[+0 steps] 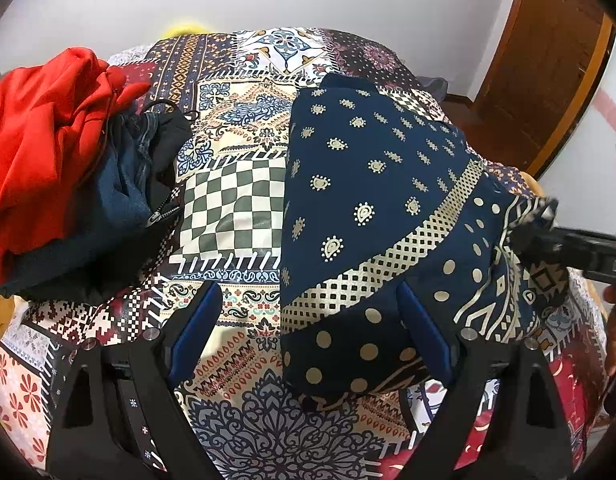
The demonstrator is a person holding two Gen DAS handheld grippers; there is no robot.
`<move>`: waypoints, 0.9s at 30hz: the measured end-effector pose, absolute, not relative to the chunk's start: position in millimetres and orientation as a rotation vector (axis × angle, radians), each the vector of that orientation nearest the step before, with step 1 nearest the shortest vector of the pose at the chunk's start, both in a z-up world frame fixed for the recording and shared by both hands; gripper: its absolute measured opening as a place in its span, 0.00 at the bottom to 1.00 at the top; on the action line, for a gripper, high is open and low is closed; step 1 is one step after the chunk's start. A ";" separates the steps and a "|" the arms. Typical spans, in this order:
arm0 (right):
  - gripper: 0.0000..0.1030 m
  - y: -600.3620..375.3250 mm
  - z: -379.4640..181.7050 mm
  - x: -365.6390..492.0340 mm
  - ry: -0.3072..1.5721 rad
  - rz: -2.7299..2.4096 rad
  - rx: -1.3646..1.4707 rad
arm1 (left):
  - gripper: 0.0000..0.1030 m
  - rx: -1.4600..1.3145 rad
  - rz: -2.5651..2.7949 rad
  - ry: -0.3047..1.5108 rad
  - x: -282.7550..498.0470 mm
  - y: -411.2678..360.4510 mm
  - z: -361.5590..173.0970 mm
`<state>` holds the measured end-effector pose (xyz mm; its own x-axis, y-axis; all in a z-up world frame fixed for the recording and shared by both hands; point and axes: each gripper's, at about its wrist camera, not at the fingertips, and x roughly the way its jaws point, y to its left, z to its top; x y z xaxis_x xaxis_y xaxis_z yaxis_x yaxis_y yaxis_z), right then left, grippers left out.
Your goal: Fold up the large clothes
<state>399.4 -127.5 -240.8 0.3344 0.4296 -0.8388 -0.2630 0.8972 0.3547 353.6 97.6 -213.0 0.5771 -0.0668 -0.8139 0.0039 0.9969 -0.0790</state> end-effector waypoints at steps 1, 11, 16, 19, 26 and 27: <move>0.59 -132.4 -247.2 400.9 1.173 0.450 0.189 | 0.90 -0.068 -0.042 0.956 352.4 96.6 -212.8; 0.66 -133.6 -245.9 370.4 1.163 0.442 -0.005 | 0.91 -0.080 -0.042 0.973 347.7 97.3 -216.3; 0.66 -138.0 -229.5 364.4 1.126 0.471 0.024 | 0.90 -0.043 -0.014 0.970 344.6 95.8 -203.7; 0.66 -144.3 -217.0 367.6 1.108 0.469 0.109 | 0.90 -0.007 0.001 0.952 344.4 94.1 -194.8; 0.66 -140.5 -218.1 390.4 1.130 0.498 0.291 | 0.90 -0.079 -0.036 0.926 359.8 98.3 -177.5; 0.66 -138.9 -223.0 394.4 1.147 0.490 0.302 | 0.90 -0.094 -0.045 0.932 365.6 98.4 -178.3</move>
